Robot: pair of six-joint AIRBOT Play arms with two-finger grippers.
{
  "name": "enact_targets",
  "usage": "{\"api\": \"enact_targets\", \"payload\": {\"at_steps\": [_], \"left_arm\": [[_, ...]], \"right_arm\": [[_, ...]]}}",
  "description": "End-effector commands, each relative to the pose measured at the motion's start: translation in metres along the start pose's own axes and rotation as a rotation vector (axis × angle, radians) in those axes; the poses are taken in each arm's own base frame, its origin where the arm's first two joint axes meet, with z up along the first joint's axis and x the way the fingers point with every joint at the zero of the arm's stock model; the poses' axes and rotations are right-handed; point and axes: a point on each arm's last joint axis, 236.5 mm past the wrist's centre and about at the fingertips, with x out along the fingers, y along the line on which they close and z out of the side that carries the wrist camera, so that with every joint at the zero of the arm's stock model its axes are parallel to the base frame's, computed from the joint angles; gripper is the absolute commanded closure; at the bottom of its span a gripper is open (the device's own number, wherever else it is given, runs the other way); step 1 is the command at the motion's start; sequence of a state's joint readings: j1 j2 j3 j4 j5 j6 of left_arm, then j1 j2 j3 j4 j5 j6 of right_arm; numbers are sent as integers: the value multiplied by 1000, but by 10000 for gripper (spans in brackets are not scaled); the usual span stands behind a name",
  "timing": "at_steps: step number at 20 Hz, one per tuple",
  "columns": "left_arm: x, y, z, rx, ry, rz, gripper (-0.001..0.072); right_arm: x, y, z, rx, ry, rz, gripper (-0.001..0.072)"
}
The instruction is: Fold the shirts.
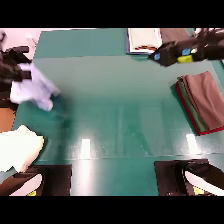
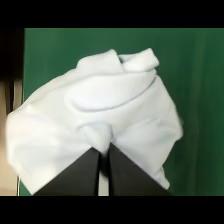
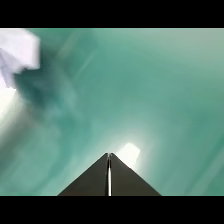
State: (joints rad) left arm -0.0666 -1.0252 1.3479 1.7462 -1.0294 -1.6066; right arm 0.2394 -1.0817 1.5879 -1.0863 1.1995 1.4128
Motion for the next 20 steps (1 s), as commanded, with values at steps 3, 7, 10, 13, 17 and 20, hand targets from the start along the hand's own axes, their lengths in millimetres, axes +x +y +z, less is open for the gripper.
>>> {"api": "enact_targets", "payload": {"at_steps": [3,7,10,13,17,20], "left_arm": [[-142,-87,98,115,-347,-231,680],[-156,-189,80,263,-329,-444,680],[-140,-278,40,392,-221,-583,679],[-122,-369,-21,555,-93,-742,676],[-104,-427,-54,567,-33,-852,152],[-68,-397,-24,459,-42,-776,152]], "right_arm": [[-66,-5,64,-144,-189,-158,693],[-101,-10,89,-198,-269,-255,693],[-110,-7,95,-207,-294,-260,693],[-108,-8,90,-204,-271,-259,693],[-106,-9,82,-201,-237,-258,693],[-106,-9,82,-201,-237,-258,693]]}}
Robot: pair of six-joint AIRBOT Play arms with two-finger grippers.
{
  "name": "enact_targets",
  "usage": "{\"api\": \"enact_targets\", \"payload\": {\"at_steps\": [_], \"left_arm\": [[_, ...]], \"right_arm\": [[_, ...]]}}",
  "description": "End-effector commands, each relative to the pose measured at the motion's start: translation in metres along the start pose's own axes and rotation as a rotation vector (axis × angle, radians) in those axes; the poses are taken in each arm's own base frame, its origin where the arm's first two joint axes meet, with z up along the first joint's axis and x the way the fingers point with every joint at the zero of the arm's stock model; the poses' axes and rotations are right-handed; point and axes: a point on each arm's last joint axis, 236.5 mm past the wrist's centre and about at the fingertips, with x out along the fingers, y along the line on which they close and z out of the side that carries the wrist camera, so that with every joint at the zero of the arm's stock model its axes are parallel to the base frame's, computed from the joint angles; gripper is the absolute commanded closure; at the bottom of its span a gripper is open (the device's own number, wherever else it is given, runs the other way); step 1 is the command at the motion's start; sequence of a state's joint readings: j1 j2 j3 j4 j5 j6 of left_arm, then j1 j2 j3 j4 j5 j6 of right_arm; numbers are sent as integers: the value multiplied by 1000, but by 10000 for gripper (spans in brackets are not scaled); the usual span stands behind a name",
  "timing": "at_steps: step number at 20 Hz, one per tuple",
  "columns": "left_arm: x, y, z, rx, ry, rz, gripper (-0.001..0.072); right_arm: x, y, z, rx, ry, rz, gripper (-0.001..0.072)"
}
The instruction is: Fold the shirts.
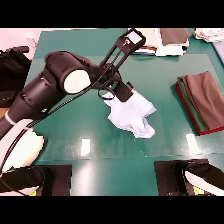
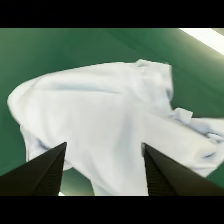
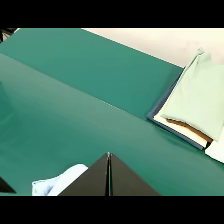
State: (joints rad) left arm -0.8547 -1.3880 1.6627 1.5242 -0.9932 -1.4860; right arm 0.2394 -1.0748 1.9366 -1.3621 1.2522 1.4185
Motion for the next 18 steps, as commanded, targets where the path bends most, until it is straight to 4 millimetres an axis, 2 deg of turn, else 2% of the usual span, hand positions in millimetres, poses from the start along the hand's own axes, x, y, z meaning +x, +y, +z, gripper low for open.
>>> {"api": "enact_targets", "payload": {"at_steps": [1,3,4,5,6,8,10,12,14,16,18], "left_arm": [[14,48,-7,-116,6,49,152],[16,105,-30,-242,58,122,153],[22,127,-45,-296,88,139,152],[32,143,-62,-364,119,132,152],[44,149,-78,-431,147,103,152],[75,149,-111,-537,210,34,152],[109,147,-144,-570,279,13,152],[136,140,-165,-625,320,-21,152],[158,133,-178,-685,337,-56,152],[170,132,-185,-716,337,-67,152],[175,130,-178,-722,306,-78,152]], "right_arm": [[0,0,-2,-1,9,0,692],[0,0,-3,-1,15,1,693],[1,0,-4,-1,18,2,693],[2,0,-5,0,20,1,692],[3,0,-7,1,25,2,693],[10,-1,-15,6,50,4,693],[18,-1,-27,13,84,9,693],[29,-2,-43,38,128,11,693],[36,-2,-55,51,159,14,693],[43,-3,-66,57,190,16,692],[47,-3,-72,61,204,17,693]]}}
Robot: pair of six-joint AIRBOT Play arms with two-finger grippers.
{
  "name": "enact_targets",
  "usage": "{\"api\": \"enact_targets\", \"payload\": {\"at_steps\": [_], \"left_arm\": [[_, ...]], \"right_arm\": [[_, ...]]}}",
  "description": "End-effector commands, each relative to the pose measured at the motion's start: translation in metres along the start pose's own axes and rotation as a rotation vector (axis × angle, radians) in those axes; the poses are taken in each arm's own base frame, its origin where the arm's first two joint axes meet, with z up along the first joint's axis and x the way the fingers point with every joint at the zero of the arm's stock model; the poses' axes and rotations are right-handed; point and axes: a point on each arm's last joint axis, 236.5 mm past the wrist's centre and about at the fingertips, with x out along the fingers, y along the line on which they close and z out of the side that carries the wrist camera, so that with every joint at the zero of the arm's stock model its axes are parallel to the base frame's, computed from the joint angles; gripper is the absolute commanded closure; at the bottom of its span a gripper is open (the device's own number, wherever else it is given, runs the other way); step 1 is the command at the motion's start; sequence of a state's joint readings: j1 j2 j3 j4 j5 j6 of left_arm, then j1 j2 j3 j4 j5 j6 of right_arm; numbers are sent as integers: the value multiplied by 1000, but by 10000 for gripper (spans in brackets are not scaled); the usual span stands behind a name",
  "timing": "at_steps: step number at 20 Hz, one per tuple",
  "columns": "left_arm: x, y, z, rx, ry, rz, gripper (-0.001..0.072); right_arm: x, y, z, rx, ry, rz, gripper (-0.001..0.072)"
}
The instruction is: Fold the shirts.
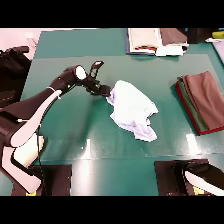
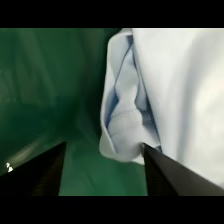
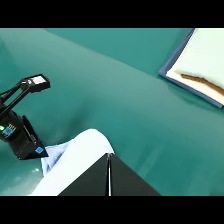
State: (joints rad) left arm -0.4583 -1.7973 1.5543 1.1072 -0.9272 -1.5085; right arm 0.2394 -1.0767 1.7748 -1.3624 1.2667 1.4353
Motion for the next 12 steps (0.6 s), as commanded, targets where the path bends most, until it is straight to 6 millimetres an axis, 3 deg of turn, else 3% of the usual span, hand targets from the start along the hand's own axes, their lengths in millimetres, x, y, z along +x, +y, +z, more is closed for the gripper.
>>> {"api": "enact_targets", "payload": {"at_steps": [1,2,3,4,6,9,12], "left_arm": [[17,-6,4,-25,-24,-47,153],[18,-8,5,-19,-28,-47,154],[18,-10,5,-22,-30,-53,215],[18,-10,6,-23,-34,-54,339],[16,-8,8,-22,-40,-52,672],[-8,2,19,14,-33,-23,678],[-63,29,50,65,-131,72,678]], "right_arm": [[11,-1,-11,13,31,2,692],[12,-1,-11,14,30,2,693],[12,-1,-11,14,30,2,693],[11,-2,-11,14,31,2,693],[11,-1,-14,14,44,3,692],[11,1,-39,28,145,14,692],[22,-10,-98,114,302,0,692]]}}
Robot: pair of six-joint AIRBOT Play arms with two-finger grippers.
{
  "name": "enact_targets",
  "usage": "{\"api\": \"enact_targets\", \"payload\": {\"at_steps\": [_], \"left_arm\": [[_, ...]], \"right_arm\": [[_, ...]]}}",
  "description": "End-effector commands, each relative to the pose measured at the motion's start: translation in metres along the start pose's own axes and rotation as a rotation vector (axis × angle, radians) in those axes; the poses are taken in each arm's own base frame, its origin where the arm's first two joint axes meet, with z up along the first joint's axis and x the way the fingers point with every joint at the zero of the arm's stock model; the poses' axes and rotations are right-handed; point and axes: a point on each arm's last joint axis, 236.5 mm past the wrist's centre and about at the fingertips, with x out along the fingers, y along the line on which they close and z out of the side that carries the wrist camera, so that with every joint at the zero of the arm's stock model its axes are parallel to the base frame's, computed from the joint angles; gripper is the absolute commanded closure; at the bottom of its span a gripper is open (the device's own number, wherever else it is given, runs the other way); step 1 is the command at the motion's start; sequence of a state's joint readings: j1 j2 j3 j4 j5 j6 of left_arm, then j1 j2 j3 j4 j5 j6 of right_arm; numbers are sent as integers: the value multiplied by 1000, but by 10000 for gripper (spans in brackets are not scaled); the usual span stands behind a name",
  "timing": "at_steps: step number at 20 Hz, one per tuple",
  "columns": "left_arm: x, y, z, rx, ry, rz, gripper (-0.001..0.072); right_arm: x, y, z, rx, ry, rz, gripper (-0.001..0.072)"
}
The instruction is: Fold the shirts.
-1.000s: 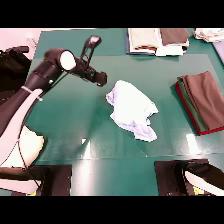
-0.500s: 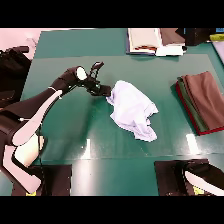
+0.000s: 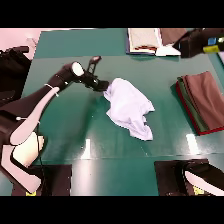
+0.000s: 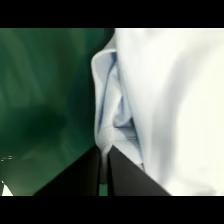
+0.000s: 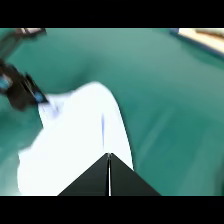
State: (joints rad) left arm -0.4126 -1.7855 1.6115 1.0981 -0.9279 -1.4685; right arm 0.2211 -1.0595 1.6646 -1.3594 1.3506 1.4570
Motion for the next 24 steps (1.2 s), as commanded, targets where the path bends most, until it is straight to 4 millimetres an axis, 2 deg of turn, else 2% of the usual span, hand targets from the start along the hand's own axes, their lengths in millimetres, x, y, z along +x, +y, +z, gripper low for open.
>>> {"api": "enact_targets", "payload": {"at_steps": [1,2,4,5,6,7,10,12,14,17,18,19,20,21,22,24], "left_arm": [[-52,28,28,55,-77,99,678],[-66,34,33,57,-97,116,678],[-80,44,35,53,-102,134,678],[-82,46,33,58,-92,141,678],[-82,49,30,64,-79,152,678],[-82,49,28,64,-72,152,678],[-82,49,25,63,-60,151,678],[-82,49,24,63,-53,151,678],[-82,49,24,63,-53,151,678],[-82,49,23,63,-53,151,678],[-82,49,23,63,-53,151,678],[-82,49,23,63,-51,151,678],[-82,49,23,63,-50,151,678],[-84,49,23,67,-52,156,678],[-89,52,25,84,-59,181,678],[-119,66,36,129,-107,281,678]], "right_arm": [[24,-16,-66,105,186,-15,692],[37,-25,-95,144,252,-24,692],[68,-22,-146,234,359,25,675],[85,-13,-165,296,394,81,516],[103,1,-181,359,420,150,276],[121,16,-194,403,446,218,196],[166,54,-226,458,521,345,197],[192,78,-230,468,521,405,196],[215,93,-229,464,519,421,199],[237,109,-226,422,548,440,205],[243,113,-223,402,547,446,262],[248,116,-218,389,542,448,403],[251,118,-214,372,535,451,598],[252,117,-207,353,517,457,693],[252,112,-198,331,500,445,693],[237,93,-175,282,461,419,694]]}}
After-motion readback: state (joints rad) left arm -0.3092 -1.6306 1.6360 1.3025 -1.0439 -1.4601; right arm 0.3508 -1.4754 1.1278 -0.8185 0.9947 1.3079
